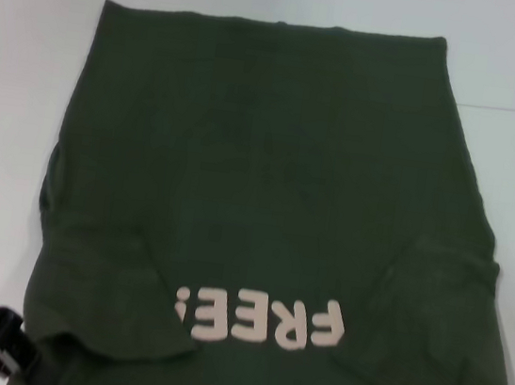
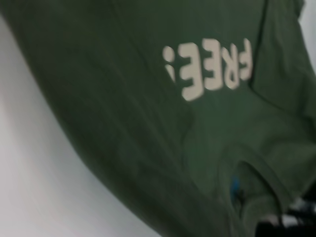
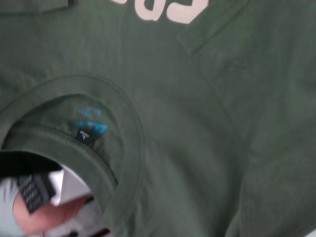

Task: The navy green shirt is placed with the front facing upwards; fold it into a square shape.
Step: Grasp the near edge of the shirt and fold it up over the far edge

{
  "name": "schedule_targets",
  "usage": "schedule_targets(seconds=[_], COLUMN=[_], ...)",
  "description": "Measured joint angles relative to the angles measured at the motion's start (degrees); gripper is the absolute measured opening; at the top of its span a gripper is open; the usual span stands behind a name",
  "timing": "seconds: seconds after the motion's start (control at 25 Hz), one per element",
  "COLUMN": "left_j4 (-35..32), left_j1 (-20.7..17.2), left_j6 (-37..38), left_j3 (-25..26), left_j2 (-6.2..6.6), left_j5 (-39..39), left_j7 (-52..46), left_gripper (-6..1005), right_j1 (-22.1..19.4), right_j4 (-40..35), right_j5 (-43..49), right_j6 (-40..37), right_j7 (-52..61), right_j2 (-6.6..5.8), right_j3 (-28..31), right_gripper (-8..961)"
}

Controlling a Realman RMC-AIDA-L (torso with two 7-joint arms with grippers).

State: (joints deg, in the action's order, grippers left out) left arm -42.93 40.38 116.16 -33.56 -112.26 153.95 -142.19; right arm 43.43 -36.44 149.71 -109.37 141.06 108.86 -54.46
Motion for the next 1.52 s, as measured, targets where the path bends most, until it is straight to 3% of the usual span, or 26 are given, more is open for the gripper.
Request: schedule_targets(seconds=[0.52, 0.76, 0.92, 1.04, 1.08, 1.32, 1.52], left_j4=[1.51, 1.54, 1.44, 1.28, 0.58, -0.21, -0.96], left_j1=[-0.83, -0.39, 0.44, 0.88, 1.31, 1.90, 0.85], left_j6=[2.70, 2.67, 2.47, 2.35, 2.05, 0.77, -6.61], left_j3=[-9.61, -10.84, -7.01, -4.65, -0.07, 10.58, 17.98], left_j2=[-1.66, -1.89, -1.32, -0.85, -0.07, 1.81, 2.09], left_j5=[2.40, 2.03, 1.03, 0.05, -1.51, -5.24, -10.28], left_j7=[-0.01, 0.21, 0.43, 0.70, 1.48, 2.74, 2.79], left_gripper=[42, 41, 42, 42, 41, 41, 41], right_j1=[0.22, 0.31, 0.37, 0.43, 0.53, 0.94, 0.04], right_j4=[0.43, 0.08, -0.69, -2.30, -2.67, -2.39, -2.19], right_j5=[0.36, 1.42, 1.17, 1.12, 1.13, -0.49, -4.38], right_j6=[-4.14, -4.04, -3.73, -3.82, -3.85, -3.01, 2.44], right_j7=[-2.64, -2.71, -3.64, -4.47, -4.69, -4.85, -3.37], right_j2=[0.57, 0.94, 0.86, 0.45, -0.06, -4.08, -5.26], right_j3=[-8.56, -8.48, -4.59, 1.51, 4.21, 20.63, 27.27], right_gripper=[49, 49, 49, 49, 49, 50, 49])
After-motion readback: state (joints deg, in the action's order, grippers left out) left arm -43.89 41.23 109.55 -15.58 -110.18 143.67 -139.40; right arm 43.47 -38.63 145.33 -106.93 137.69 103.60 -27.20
